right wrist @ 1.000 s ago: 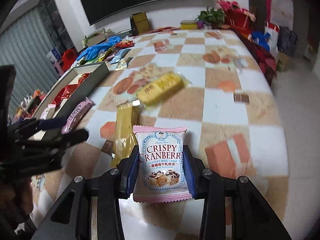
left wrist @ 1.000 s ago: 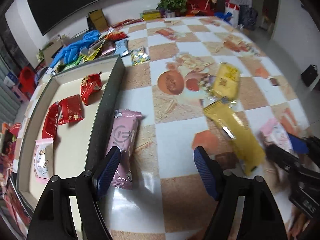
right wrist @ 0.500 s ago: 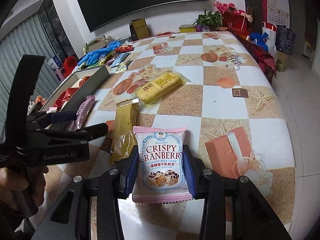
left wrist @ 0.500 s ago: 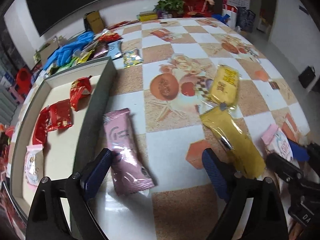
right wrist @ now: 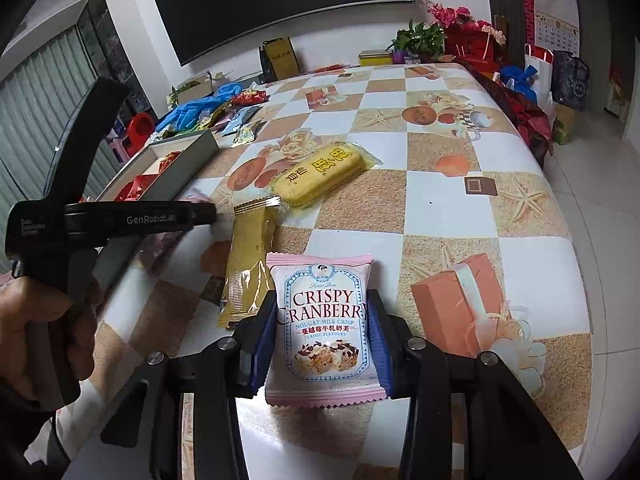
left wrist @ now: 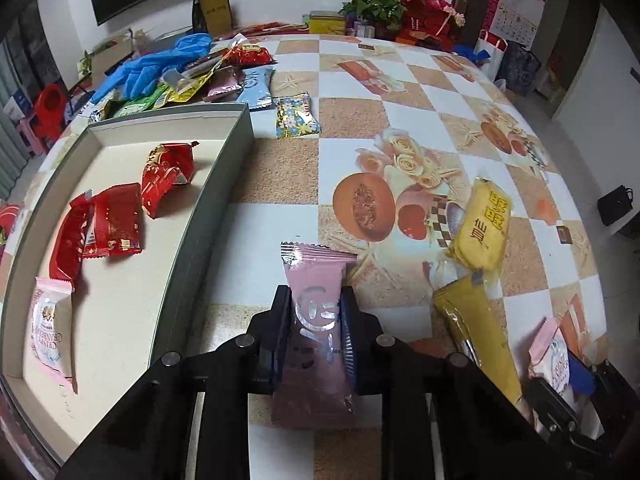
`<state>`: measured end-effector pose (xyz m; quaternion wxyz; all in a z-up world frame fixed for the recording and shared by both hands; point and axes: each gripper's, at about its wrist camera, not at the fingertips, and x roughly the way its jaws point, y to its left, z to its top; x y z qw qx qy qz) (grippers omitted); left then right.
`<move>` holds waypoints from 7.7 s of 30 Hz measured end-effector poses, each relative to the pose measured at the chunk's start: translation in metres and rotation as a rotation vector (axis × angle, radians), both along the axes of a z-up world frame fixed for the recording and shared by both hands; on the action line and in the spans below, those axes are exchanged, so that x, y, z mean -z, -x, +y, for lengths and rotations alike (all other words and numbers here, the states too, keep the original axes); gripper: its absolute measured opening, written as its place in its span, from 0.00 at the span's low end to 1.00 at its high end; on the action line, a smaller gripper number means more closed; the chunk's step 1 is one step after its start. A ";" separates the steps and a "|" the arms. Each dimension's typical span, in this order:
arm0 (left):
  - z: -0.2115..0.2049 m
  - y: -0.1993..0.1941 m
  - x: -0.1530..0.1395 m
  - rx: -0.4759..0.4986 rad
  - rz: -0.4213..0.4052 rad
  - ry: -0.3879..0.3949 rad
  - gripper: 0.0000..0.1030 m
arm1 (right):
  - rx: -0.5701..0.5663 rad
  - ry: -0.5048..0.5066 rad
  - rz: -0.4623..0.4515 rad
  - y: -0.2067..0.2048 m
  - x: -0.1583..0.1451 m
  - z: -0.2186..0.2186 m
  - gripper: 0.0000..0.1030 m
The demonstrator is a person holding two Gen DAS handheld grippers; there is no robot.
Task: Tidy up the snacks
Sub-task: 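Grasp the pink packet with the white logo with the left gripper, then lift the pink packet with the left gripper while the right holds the cranberry packet, then carry the pink packet over the tray with the left gripper while the right carries the cranberry packet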
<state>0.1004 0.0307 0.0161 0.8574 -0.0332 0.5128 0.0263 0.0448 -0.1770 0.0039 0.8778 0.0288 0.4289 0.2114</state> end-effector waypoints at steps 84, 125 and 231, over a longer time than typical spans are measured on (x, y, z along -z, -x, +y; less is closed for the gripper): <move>0.014 0.147 -0.002 0.185 -0.106 0.083 0.25 | -0.029 0.130 0.070 0.054 -0.005 0.056 0.42; 0.019 0.158 -0.005 0.201 -0.091 0.089 0.25 | -0.069 0.120 0.083 0.068 -0.014 0.089 0.42; 0.173 0.089 -0.034 -0.192 -0.061 0.175 0.25 | -0.307 0.033 0.004 -0.015 -0.083 0.243 0.42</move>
